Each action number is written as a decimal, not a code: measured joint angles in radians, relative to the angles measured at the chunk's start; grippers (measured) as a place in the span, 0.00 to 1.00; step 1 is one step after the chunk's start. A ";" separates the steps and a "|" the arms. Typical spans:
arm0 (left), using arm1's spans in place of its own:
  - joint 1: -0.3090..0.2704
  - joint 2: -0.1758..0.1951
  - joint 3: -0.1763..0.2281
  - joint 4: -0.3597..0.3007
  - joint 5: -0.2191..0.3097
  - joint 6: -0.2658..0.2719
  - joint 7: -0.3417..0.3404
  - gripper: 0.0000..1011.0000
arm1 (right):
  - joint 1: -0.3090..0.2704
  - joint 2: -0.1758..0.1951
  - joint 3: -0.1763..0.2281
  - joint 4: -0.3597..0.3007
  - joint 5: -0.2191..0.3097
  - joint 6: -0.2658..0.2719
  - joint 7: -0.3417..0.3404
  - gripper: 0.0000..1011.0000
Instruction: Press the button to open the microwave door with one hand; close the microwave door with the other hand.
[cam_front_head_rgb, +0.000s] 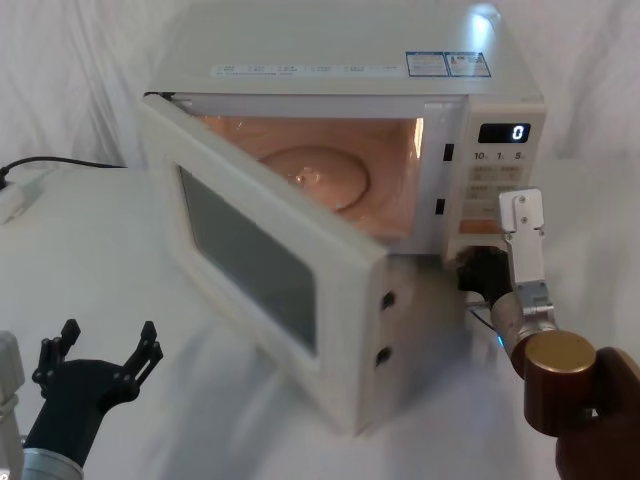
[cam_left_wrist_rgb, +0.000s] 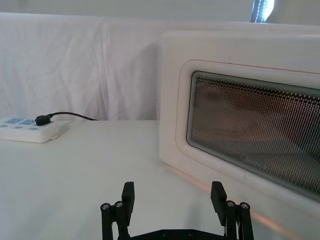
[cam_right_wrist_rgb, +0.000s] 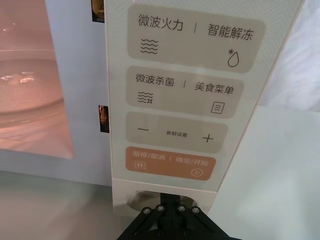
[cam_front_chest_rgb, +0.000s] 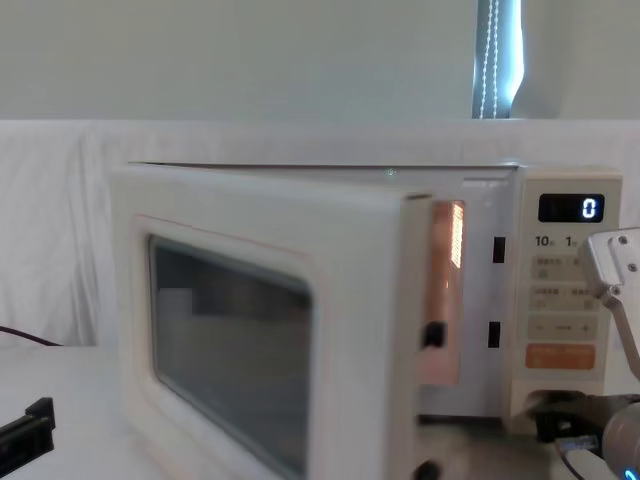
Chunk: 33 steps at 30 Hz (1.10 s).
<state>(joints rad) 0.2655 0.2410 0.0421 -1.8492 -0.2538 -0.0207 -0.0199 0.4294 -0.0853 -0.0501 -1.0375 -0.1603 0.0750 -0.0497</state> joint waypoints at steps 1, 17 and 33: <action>0.000 0.000 0.000 0.000 0.000 0.000 0.000 0.99 | -0.005 0.002 0.000 -0.008 0.002 0.001 0.005 0.00; 0.000 0.000 0.000 0.000 0.000 0.000 0.000 0.99 | -0.090 0.037 -0.026 -0.176 0.022 0.094 0.089 0.00; 0.000 0.000 0.000 0.000 0.000 0.000 0.000 0.99 | -0.211 0.063 -0.034 -0.377 0.070 0.156 0.144 0.00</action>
<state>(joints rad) 0.2655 0.2410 0.0422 -1.8492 -0.2538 -0.0207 -0.0199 0.2179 -0.0224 -0.0841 -1.4143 -0.0904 0.2307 0.0940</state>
